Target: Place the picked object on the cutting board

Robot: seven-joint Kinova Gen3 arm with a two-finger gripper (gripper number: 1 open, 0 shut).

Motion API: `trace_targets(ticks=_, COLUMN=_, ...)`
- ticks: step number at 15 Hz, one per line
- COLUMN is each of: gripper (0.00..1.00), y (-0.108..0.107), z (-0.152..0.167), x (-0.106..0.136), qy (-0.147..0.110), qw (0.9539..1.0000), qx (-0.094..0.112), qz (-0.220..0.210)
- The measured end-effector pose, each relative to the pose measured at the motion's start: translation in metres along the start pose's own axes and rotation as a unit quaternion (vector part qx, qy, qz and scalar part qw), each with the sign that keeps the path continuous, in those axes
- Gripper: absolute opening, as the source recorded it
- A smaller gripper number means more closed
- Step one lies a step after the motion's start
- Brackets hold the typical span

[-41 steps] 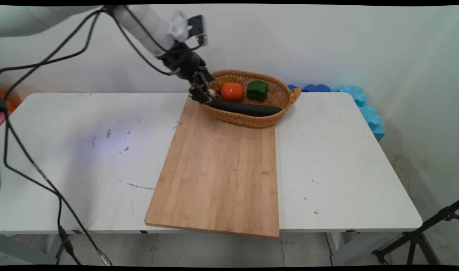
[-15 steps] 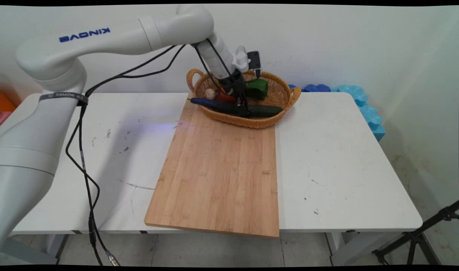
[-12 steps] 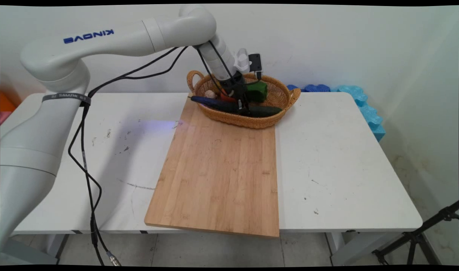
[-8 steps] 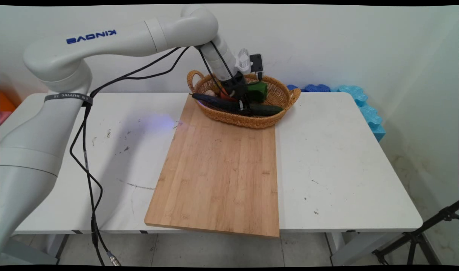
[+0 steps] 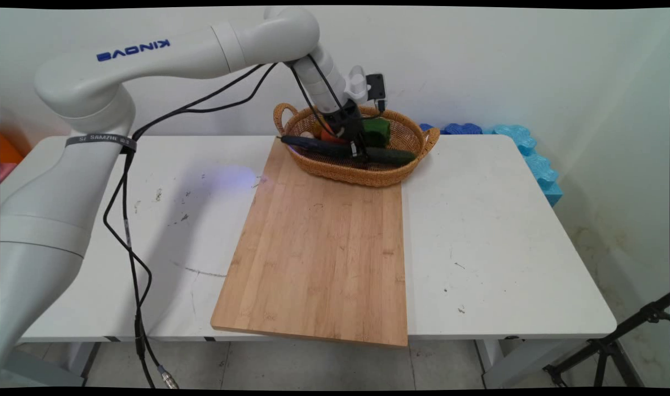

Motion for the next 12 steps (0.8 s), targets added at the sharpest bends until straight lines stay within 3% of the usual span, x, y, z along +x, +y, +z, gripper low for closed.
trace_targets(ticks=12, gripper=0.00, y=0.012, z=-0.077, x=-0.004, qy=0.031, qw=0.9987, qx=0.019, qz=-0.035)
